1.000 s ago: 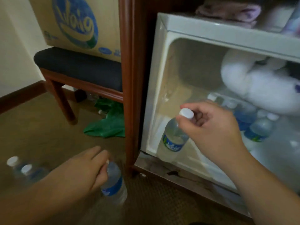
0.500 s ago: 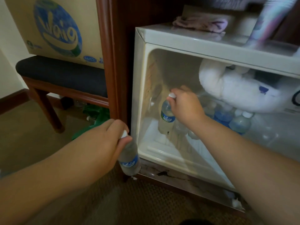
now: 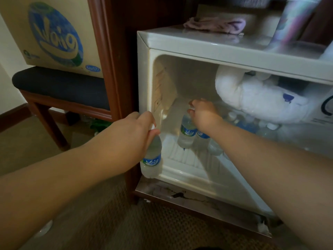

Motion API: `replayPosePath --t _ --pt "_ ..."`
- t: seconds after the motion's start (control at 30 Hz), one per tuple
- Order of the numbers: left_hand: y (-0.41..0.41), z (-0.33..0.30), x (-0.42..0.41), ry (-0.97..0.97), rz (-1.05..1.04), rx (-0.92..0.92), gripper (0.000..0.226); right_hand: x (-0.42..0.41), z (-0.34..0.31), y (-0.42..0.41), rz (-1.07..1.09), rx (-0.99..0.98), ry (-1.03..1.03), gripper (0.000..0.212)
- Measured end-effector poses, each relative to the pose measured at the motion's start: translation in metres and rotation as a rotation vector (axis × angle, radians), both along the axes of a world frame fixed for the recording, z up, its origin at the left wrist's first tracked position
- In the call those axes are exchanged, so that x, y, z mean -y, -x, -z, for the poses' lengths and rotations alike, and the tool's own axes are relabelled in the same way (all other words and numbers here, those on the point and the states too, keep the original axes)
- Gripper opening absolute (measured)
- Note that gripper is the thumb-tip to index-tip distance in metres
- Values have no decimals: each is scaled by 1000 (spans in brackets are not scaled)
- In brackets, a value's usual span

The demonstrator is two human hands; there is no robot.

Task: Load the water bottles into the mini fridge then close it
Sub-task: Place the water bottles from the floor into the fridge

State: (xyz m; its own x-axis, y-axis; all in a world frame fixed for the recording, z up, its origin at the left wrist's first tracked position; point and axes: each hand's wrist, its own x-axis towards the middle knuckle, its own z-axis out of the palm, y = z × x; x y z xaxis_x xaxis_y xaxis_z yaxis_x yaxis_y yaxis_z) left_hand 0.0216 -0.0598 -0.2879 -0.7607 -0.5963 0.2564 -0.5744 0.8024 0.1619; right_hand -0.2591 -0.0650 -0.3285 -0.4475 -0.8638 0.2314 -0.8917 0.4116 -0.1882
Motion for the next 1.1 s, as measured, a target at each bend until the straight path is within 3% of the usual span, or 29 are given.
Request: replayPosePath --t 0.13,0.37,0.43,0.57,0.77,1.1 --pt "22 -3 3 50 0 -9 38 5 0 8 17 8 -12 33" --pt "64 -15 12 115 -25 130 30 0 2 14 -14 38 35 33" --pt "81 -20 13 80 -53 205 22 -10 4 12 -17 14 117 32" --pt "119 -33 3 109 -93 422 41 -38 12 6 -65 -49 429 23" --pt "151 -43 10 115 -70 392 26 -81 38 -9 -127 41 497 21" --pt "177 1 53 62 -65 287 40 -120 67 -18 -57 187 317 39"
